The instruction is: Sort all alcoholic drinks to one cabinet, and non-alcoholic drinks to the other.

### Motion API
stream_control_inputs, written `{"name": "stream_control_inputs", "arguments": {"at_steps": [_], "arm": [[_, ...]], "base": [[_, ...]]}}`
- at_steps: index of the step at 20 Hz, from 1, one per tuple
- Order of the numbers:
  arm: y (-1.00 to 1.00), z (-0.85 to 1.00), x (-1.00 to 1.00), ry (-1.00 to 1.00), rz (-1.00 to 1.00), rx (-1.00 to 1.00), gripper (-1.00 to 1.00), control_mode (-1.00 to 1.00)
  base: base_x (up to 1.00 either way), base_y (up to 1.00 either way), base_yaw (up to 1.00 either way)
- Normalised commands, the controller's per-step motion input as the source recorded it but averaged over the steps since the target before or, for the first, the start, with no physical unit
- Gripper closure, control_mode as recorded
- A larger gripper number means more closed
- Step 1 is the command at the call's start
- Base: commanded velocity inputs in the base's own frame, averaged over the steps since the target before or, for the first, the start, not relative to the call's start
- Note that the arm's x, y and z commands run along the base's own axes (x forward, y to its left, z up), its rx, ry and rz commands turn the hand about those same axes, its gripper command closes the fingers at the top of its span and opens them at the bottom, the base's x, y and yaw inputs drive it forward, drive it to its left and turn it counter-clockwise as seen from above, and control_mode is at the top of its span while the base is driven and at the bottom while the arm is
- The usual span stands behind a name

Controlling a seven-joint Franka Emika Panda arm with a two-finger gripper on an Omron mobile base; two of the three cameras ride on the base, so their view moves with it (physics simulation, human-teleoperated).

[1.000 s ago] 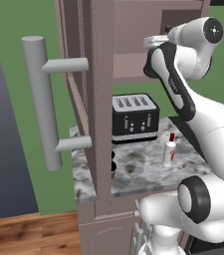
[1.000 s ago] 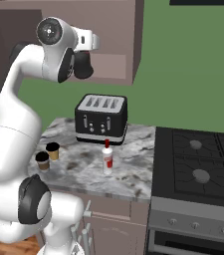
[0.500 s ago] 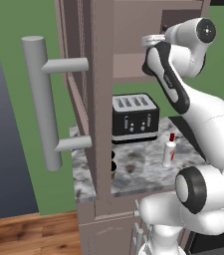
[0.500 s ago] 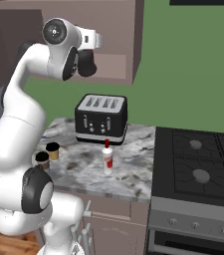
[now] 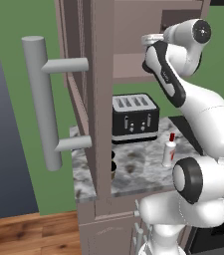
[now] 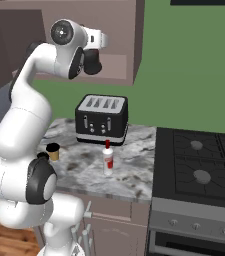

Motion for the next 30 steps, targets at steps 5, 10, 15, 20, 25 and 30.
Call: {"name": "stream_control_inputs", "arguments": {"at_steps": [5,10,15,20,25,30], "arm": [[-0.11,-0.01,0.22,-0.01,-0.02,0.0,1.0,-1.0],[-0.11,-0.02,0.19,0.0,-0.02,0.0,1.0,-1.0],[-0.09,-0.1,0.16,-0.02,-0.02,0.0,1.0,-1.0],[-0.06,-0.18,0.12,-0.03,-0.02,0.0,1.0,-1.0],[-0.03,-0.22,0.14,-0.02,-0.02,0.0,1.0,-1.0],[-0.02,-0.23,0.13,-0.02,-0.02,0.0,1.0,-1.0]], "base": [[0.0,0.0,0.0],[0.0,0.0,0.0],[0.0,0.0,0.0],[0.0,0.0,0.0],[0.0,0.0,0.0],[0.0,0.0,0.0]]}}
